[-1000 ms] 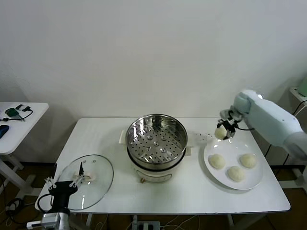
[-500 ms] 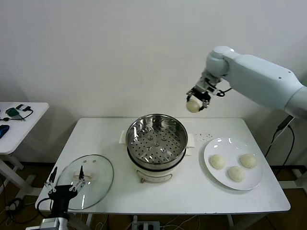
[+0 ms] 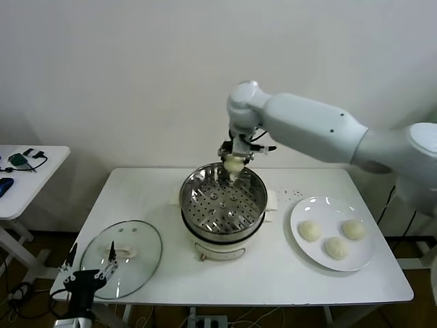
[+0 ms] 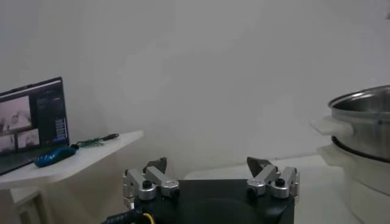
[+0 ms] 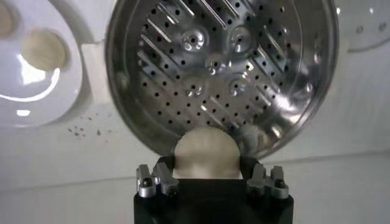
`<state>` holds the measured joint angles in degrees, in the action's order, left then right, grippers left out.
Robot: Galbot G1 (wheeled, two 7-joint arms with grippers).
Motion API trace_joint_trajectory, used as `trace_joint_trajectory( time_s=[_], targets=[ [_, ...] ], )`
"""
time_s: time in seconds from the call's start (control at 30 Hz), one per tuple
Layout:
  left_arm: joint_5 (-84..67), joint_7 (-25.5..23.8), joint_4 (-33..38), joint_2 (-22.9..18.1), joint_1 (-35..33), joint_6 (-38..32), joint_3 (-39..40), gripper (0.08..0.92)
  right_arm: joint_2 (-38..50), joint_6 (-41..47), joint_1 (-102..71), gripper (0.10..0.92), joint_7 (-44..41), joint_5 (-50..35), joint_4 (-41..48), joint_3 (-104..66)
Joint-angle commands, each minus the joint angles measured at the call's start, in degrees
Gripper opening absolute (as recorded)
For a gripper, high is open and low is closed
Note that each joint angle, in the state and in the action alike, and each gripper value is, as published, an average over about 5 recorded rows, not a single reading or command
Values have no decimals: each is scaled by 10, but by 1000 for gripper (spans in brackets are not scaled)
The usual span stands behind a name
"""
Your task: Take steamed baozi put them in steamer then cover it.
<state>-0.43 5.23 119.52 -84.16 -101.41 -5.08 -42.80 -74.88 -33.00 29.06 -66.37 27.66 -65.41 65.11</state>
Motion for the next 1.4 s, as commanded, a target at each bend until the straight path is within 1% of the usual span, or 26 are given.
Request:
trace_joint_trajectory(
  time_s=[0.03, 0.3, 0.57, 0.73, 0.87, 1.07, 1.2, 1.3, 1.4],
  targets=[
    [-3, 1, 0, -1, -11, -3, 0, 823, -39, -27, -70, 694, 6, 91, 13, -20],
    [-9, 2, -6, -1, -17, -7, -3, 823, -48, -31, -106, 696, 14, 123, 68, -35],
    [-9, 2, -9, -3, -12, -5, -3, 823, -52, -30, -119, 715, 17, 118, 88, -36],
    [-8, 2, -9, -4, -10, -4, -2, 823, -53, -25, -115, 810, 22, 104, 92, -34],
    [-8, 2, -7, -4, -13, -4, -2, 823, -48, -30, -91, 822, 21, 76, 87, -31],
    [-7, 2, -2, -3, -19, -3, -3, 823, -14, -37, -15, 823, 7, -1, 33, -8],
    [-4, 1, 3, -4, -20, -1, -2, 823, 20, -28, 44, 823, 9, -68, 23, 6],
    [-2, 1, 9, -5, -21, 1, 0, 823, 64, 16, 96, 823, 25, -165, 11, 49],
    [2, 0, 15, -4, -22, 3, 1, 823, 127, 111, 159, 823, 81, -291, -28, 147]
  ],
)
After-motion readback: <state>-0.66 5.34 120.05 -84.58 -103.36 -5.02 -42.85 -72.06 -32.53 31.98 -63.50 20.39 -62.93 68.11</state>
